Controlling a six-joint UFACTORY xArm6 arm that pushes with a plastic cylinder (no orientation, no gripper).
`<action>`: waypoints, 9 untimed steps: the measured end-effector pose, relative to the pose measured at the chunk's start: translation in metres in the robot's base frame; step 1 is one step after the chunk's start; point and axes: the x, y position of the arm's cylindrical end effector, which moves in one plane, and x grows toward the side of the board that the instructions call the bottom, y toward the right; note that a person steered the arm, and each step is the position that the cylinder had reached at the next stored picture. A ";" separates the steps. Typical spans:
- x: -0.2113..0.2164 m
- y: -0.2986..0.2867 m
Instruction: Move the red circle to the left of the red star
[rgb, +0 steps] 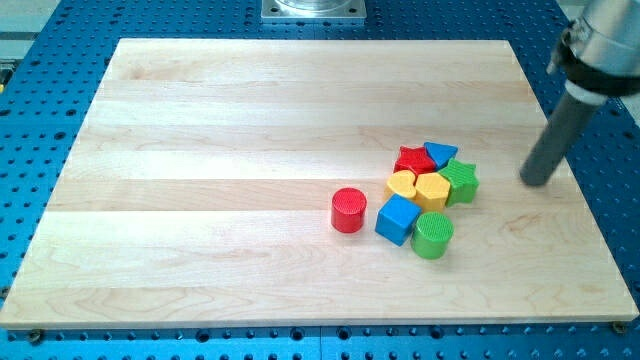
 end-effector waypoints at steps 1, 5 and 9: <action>-0.006 -0.016; 0.021 -0.150; 0.010 -0.292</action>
